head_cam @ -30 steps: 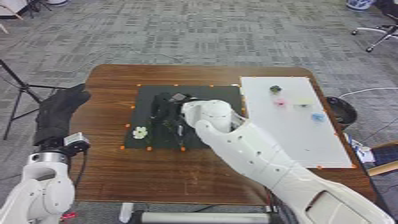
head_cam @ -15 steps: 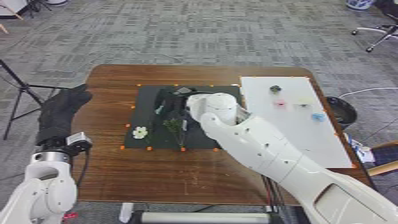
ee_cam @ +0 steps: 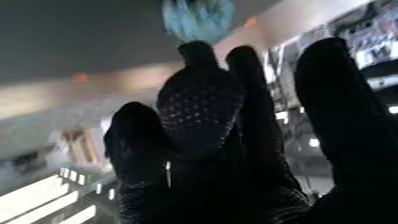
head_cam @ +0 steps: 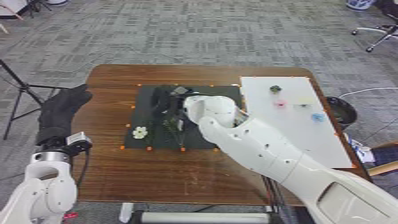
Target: Arrange flowers
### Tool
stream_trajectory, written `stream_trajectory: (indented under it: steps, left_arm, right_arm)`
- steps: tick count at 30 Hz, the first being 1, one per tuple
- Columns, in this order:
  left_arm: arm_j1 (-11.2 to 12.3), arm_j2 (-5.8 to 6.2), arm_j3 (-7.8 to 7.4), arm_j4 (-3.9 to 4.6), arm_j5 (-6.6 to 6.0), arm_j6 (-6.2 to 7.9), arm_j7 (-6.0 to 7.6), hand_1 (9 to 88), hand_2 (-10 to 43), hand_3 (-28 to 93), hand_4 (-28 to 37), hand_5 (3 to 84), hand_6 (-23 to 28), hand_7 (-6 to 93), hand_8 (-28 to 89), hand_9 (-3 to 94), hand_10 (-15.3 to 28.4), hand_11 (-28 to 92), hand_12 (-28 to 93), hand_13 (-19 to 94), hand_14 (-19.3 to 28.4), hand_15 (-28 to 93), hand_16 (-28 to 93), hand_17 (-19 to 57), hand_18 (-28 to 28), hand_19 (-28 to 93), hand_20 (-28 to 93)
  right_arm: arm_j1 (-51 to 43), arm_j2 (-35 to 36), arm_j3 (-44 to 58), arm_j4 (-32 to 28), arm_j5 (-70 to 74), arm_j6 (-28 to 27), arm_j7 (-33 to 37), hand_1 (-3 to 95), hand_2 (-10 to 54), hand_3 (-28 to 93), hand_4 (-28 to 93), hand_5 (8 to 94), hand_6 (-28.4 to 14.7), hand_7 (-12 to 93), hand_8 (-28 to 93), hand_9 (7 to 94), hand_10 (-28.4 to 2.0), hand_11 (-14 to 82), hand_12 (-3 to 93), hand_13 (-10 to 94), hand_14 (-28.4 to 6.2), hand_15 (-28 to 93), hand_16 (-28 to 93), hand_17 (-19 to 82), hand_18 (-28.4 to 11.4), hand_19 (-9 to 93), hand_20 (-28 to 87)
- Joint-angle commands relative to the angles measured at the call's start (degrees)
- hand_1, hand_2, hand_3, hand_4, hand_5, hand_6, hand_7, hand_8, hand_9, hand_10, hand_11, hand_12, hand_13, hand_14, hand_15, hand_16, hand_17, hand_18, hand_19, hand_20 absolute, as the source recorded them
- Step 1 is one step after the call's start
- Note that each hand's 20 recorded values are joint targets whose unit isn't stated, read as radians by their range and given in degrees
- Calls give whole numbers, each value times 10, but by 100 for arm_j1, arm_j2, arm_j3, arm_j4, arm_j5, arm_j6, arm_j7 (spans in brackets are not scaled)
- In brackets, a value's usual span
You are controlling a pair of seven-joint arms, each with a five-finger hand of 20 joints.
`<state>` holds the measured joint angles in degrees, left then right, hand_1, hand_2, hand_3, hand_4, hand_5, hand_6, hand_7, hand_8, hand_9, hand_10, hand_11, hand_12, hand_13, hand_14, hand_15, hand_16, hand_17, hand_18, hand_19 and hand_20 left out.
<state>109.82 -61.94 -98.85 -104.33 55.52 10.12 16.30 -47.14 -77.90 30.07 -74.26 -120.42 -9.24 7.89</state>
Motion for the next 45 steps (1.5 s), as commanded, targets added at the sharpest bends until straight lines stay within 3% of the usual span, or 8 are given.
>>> stream_trajectory:
  steps: [1, 5, 13, 17, 36, 42, 45]
  left_arm:
    - [-14, -14, -2, -55, -3, 43, -32, 218, 196, 694, -283, 582, -30, 172, -99, 528, 148, 218, 111, 390, 175, 236, 5, 34, 140, 159, 183]
    - [-12, -6, 3, -55, -10, 49, -27, 218, 196, 693, -283, 581, -30, 172, -99, 528, 148, 217, 110, 390, 176, 236, 5, 34, 141, 159, 183]
    - [-12, -5, 3, -55, -10, 49, -27, 219, 196, 693, -283, 581, -30, 172, -99, 528, 148, 217, 111, 391, 176, 236, 5, 34, 140, 158, 183]
    - [-12, -3, 5, -55, -13, 52, -26, 219, 196, 692, -283, 581, -30, 172, -99, 529, 147, 217, 111, 390, 176, 236, 5, 34, 140, 158, 183]
    - [-18, -37, -16, -55, 18, 25, -44, 219, 196, 691, -283, 579, -30, 173, -99, 528, 147, 217, 111, 390, 175, 235, 5, 33, 141, 159, 182]
    - [-10, 8, 12, -55, -22, 60, -20, 217, 193, 693, -283, 578, -29, 171, -99, 528, 147, 217, 111, 390, 175, 235, 5, 33, 141, 158, 183]
    - [-7, 23, 21, -55, -36, 71, -12, 201, 156, 695, -283, 561, -14, 167, -97, 527, 147, 217, 111, 390, 176, 235, 5, 35, 140, 155, 180]
  right_arm:
    - [140, 116, -88, -8, 135, 627, 269, 377, -11, 614, -127, 619, -4, 160, -84, 687, -124, 113, 142, 886, -36, 584, 273, 573, -155, 932, 519]
    - [30, 46, 59, 41, 104, 433, 361, 369, -9, 614, -124, 623, -4, 166, -85, 688, -127, 115, 146, 886, -36, 585, 275, 574, -155, 932, 523]
    - [-253, -157, 580, 92, -143, -879, 485, 347, 13, 591, -120, 571, -38, 113, -78, 617, -130, 78, 123, 872, -44, 578, 277, 559, -160, 932, 506]
    - [-288, -164, 611, 70, -113, -1032, 462, 335, 28, 581, -117, 553, -51, 96, -74, 595, -133, 73, 113, 867, -50, 573, 276, 551, -165, 932, 493]
    - [-34, 60, 336, -148, 240, -767, 418, 333, 38, 575, -112, 547, -46, 98, -72, 591, -129, 76, 106, 866, -51, 574, 272, 549, -166, 932, 488]
    - [486, 722, 141, -677, 950, -68, 524, 330, 30, 583, -109, 547, -40, 106, -70, 586, -129, 79, 112, 857, -55, 573, 273, 540, -171, 932, 485]
    - [635, 1180, 198, -1123, 1272, 301, 503, 326, 6, 593, -108, 543, -31, 108, -70, 586, -130, 79, 118, 855, -56, 575, 273, 536, -172, 932, 482]
